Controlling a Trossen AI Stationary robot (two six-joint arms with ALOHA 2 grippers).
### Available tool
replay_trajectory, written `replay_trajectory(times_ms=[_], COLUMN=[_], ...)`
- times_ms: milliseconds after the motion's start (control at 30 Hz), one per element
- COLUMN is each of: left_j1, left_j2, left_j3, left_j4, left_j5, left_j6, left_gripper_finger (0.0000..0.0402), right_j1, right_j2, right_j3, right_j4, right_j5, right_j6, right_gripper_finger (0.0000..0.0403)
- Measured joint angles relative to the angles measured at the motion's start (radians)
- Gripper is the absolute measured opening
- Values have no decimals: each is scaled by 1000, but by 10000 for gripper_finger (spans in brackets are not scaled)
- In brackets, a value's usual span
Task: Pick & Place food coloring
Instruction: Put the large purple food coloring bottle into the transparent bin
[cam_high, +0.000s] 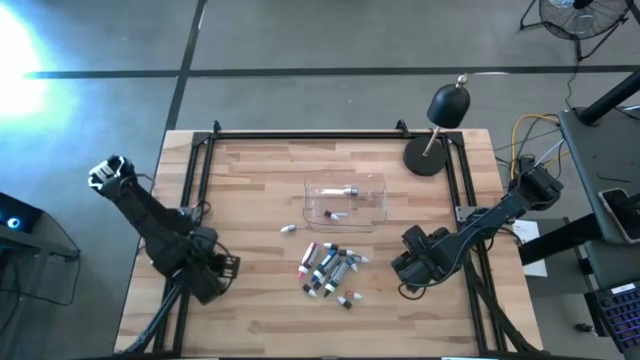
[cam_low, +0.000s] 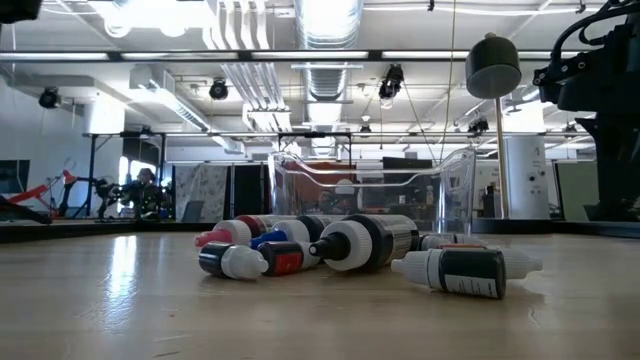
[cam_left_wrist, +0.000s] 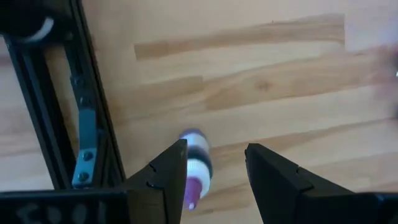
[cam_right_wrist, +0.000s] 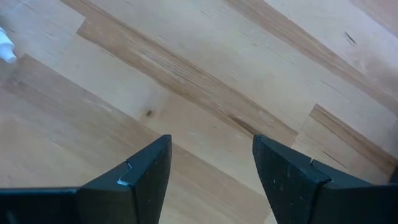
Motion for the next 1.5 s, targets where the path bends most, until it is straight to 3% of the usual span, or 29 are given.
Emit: replay_trajectory(times_ms=[800, 967, 1267, 1500], left_j1=[-159, -176, -186, -186], left_j2=[3, 3, 0, 0], left_j3=[-6, -6, -3, -3], left_j4=[8, -30, -18, -4], left_j5=[67, 187, 63, 53], left_j6=[-110, -57, -61, -51], left_gripper_finger=[138, 138, 138, 161], right_j1=[0, 0, 0, 0], right_j2=[0, 0, 0, 0], right_j3=[0, 0, 0, 0], right_j4=[29, 29, 29, 29], right_j5=[3, 3, 3, 8], right_j6=[31, 31, 31, 28], right_gripper_finger=[219, 219, 219, 219])
